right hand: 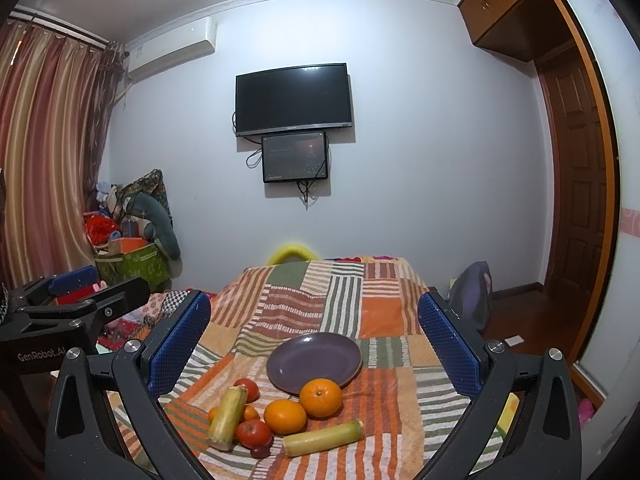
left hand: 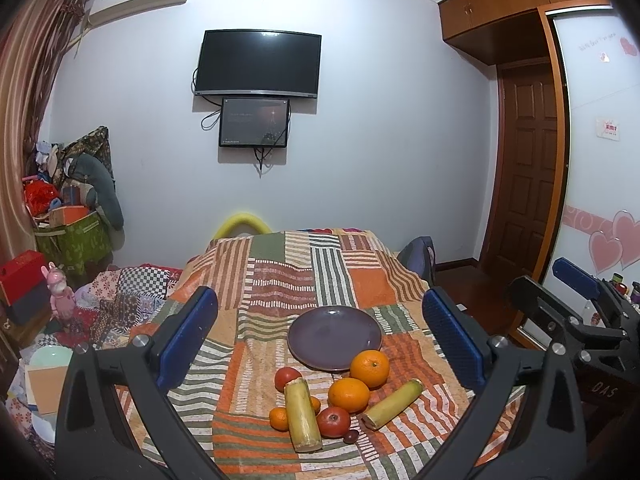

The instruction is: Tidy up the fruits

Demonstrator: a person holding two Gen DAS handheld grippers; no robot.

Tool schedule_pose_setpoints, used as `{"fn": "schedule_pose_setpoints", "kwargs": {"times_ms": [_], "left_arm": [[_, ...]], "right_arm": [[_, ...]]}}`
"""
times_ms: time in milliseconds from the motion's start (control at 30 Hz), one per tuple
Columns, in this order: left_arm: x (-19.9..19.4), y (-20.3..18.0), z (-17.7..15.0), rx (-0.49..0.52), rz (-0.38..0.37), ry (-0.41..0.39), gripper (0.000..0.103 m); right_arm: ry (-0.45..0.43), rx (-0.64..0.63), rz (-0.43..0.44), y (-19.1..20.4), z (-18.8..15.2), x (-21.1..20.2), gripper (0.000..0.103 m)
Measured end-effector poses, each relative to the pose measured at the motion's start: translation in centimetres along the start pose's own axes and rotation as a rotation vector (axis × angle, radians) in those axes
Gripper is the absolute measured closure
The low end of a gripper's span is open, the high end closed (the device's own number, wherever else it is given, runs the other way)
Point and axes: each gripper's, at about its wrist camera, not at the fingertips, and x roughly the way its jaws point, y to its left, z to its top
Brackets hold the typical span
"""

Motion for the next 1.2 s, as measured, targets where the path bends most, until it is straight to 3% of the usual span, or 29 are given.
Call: {"fn": "schedule_pose_setpoints", "kwargs": {"times_ms": [1200], "left_arm": [[0.2, -0.06, -0.02, 0.002, -0.004, 0.0, 0.0]], "right_arm": [[0.008, 0.008, 0.01, 0.01, 0.19, 0.02, 0.0]]}}
